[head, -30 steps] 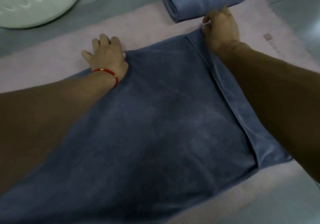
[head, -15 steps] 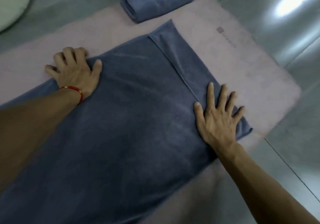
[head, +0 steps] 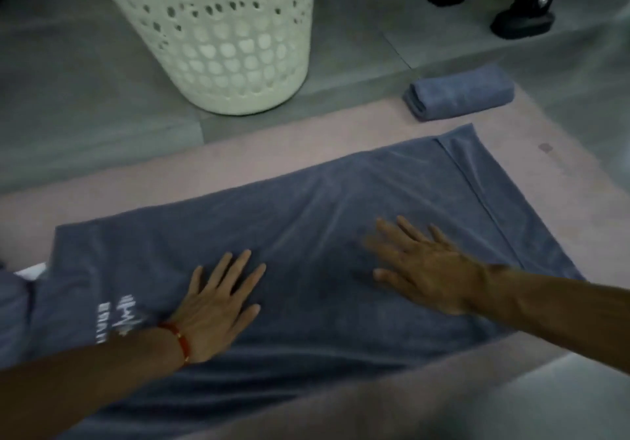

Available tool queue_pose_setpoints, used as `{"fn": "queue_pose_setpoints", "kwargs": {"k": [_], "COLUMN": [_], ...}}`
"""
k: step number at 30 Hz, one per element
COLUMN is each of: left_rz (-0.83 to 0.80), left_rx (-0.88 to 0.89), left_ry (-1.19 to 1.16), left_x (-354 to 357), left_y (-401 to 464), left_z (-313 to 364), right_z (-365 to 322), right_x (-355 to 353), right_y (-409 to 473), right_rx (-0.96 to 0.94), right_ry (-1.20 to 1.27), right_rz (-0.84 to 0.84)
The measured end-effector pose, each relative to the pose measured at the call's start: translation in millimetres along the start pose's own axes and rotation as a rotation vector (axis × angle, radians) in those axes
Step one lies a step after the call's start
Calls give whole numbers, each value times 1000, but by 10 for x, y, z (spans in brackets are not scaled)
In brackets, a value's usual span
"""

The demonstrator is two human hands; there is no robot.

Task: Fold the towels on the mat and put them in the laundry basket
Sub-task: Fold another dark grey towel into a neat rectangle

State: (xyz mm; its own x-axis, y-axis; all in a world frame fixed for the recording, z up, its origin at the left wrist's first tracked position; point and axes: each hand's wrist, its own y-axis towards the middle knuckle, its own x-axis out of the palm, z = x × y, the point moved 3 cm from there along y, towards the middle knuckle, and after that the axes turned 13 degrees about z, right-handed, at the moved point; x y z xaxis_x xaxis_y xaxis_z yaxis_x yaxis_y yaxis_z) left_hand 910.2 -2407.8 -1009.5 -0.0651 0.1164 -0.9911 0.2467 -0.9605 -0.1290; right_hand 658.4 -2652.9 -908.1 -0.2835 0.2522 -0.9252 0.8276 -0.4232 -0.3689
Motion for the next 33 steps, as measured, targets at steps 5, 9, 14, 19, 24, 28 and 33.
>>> {"fn": "queue_pose_setpoints", "kwargs": {"k": [5,9,14,19,24,28,33], "left_rz": [50,321,424,419,342,312,399], "left_rx": [-431,-555,-677,-573,-520,-650,-998], "left_ry": [-82,-122,-90,-82,35,-48,-392], "left_x": [-12,-117,130,446,333,264,207], "left_y": [-839,-1525,-2407,-2879,-2950,-3086,-3050], "left_z": [-543,-369,-132,-275,-633,-904,-1089], "right_z": [-852,-1686,-2862,-3561,-3734,-3819,-4057], "right_x": [-376,-9,676,1192,1258,1290,1316], "right_y": [58,355,280,184,234,190,120], "right_rx": [-462,-673,-857,-728,-621,-629,-530], "right_ry": [-181,-273,43,156,158,168,128], "right_rz": [-191,-155,238,266,366,436,414]}}
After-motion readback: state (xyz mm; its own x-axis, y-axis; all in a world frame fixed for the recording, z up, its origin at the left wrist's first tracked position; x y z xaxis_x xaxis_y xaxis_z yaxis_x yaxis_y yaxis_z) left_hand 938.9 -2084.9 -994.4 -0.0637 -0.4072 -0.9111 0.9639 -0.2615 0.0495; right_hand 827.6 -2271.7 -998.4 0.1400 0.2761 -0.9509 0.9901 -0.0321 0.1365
